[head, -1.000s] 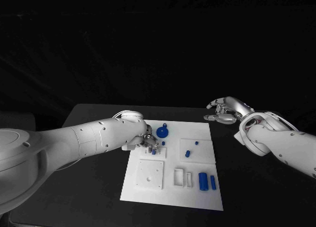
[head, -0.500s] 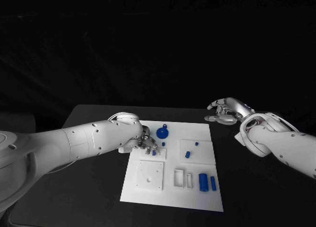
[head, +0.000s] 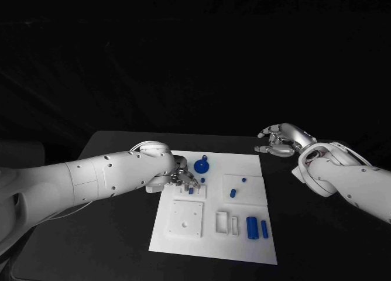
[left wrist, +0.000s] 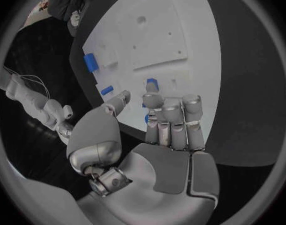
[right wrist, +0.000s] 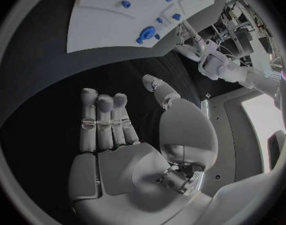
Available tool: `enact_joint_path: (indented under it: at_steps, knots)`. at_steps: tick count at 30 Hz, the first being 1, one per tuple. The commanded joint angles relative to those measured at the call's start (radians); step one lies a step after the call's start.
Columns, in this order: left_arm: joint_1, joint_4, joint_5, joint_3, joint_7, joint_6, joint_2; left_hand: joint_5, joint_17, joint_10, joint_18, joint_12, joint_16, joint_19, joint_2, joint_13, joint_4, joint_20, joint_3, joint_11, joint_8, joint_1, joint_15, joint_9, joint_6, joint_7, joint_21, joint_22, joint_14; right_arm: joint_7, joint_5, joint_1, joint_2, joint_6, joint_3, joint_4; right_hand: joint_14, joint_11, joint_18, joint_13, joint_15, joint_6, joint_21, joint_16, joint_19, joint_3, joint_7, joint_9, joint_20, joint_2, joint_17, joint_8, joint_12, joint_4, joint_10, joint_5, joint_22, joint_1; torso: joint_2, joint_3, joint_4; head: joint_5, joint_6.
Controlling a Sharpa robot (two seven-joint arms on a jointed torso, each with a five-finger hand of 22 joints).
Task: Assemble the parts on the task board
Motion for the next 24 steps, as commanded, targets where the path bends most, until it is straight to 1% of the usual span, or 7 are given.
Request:
enact_joint_path:
  at_steps: [1, 3, 7, 13, 16, 19, 24]
  knots:
    - [0.0, 0.039, -0.016, 0.001, 0.03, -0.099, -0.015, -0.004, -0.008, -0.011, 0.007, -0.022, -0.02, -0.017, 0.02, -0.012, -0.036, -0.117, -0.012, 0.016, -0.03, 0.043, 0.014, -0.016, -0.043, 0.014, -0.013, -0.004, -0.01, 0.007, -0.001, -0.002, -0.003, 0.007, 0.0, 0.003, -0.007, -0.001, 0.068, -0.001, -0.002, -0.002, -0.004, 0.004, -0.006, -0.005, 0.007, -0.001, 0.002, 0.001, -0.001, 0.003, 0.006, 0.004, -0.009, 0.007, 0.002, -0.006, 0.0, 0.0, -0.0005, 0.002, 0.002]
    - [0.0, 0.062, -0.022, 0.001, 0.034, -0.124, -0.026, -0.003, -0.017, -0.026, 0.002, -0.043, -0.041, -0.031, 0.036, -0.023, -0.065, -0.111, -0.016, 0.029, -0.051, 0.078, 0.027, -0.031, -0.071, 0.027, -0.026, -0.011, -0.024, 0.007, 0.0, -0.004, -0.004, 0.007, 0.0, 0.003, -0.007, -0.001, 0.068, -0.002, -0.002, -0.002, -0.004, 0.004, -0.006, -0.005, 0.007, -0.001, 0.002, 0.001, -0.001, 0.004, 0.006, 0.004, -0.009, 0.007, 0.002, -0.006, 0.001, 0.0005, 0.0, 0.003, 0.003]
    - [-0.001, 0.098, -0.039, -0.001, 0.048, -0.184, -0.054, -0.002, -0.026, -0.041, -0.006, -0.065, -0.064, -0.041, 0.054, -0.036, -0.097, -0.104, -0.028, 0.037, -0.064, 0.11, 0.034, -0.047, -0.085, 0.035, -0.042, -0.02, -0.035, 0.008, 0.001, -0.009, -0.008, 0.005, 0.0, 0.004, -0.007, -0.001, 0.068, -0.002, -0.002, -0.002, -0.004, 0.005, -0.006, -0.004, 0.007, -0.001, 0.002, 0.002, -0.001, 0.004, 0.006, 0.004, -0.009, 0.007, 0.002, -0.006, 0.001, 0.0, -0.0007, 0.003, 0.006]
    - [-0.011, 0.153, -0.065, -0.004, 0.071, -0.327, -0.103, -0.002, -0.049, -0.071, -0.019, -0.121, -0.125, -0.061, 0.059, -0.066, -0.115, -0.092, -0.036, 0.049, -0.08, 0.125, 0.048, -0.074, -0.104, 0.048, -0.084, -0.043, -0.06, 0.009, 0.003, -0.013, -0.012, 0.003, 0.0, 0.005, -0.007, -0.001, 0.068, -0.002, -0.002, -0.002, -0.004, 0.005, -0.006, -0.004, 0.007, -0.001, 0.002, 0.003, -0.002, 0.004, 0.006, 0.004, -0.009, 0.007, 0.002, -0.005, 0.0, 0.0004, -0.0009, 0.004, 0.008]
    - [-0.013, 0.177, -0.071, -0.014, 0.079, -0.382, -0.128, -0.002, -0.077, -0.101, -0.034, -0.182, -0.192, -0.093, 0.055, -0.101, -0.123, -0.078, -0.033, 0.061, -0.086, 0.135, 0.066, -0.087, -0.119, 0.062, -0.131, -0.067, -0.089, 0.009, 0.003, -0.015, -0.013, 0.003, 0.0, 0.003, -0.007, -0.001, 0.068, -0.002, -0.002, -0.001, -0.004, 0.005, -0.006, -0.004, 0.007, -0.001, 0.002, 0.003, -0.002, 0.004, 0.007, 0.003, -0.009, 0.007, 0.002, -0.005, -0.001, -0.0001, -0.0001, 0.003, 0.008]
    - [-0.014, 0.2, -0.072, -0.027, 0.087, -0.423, -0.157, -0.002, -0.101, -0.135, -0.05, -0.248, -0.256, -0.124, 0.039, -0.142, -0.122, -0.063, -0.025, 0.077, -0.085, 0.145, 0.09, -0.097, -0.141, 0.075, -0.177, -0.089, -0.121, 0.008, 0.003, -0.016, -0.015, 0.002, 0.0, 0.004, -0.007, -0.001, 0.068, -0.002, -0.003, -0.001, -0.004, 0.005, -0.006, -0.004, 0.007, -0.001, 0.002, 0.003, -0.002, 0.004, 0.007, 0.003, -0.008, 0.007, 0.002, -0.004, -0.001, -0.0007, 0.0003, 0.005, 0.009]
    - [-0.015, 0.226, -0.057, -0.042, 0.092, -0.426, -0.179, -0.002, -0.115, -0.132, -0.056, -0.303, -0.307, -0.127, 0.004, -0.182, -0.096, -0.048, -0.021, 0.082, -0.058, 0.148, 0.108, -0.105, -0.15, 0.078, -0.209, -0.107, -0.118, 0.008, 0.003, -0.017, -0.017, 0.002, 0.0, 0.002, -0.006, -0.002, 0.068, -0.002, -0.003, -0.001, -0.003, 0.006, -0.005, -0.003, 0.007, -0.001, 0.002, 0.004, -0.002, 0.004, 0.007, 0.003, -0.008, 0.007, 0.002, -0.003, -0.001, -0.0013, 0.001, 0.003, 0.011]
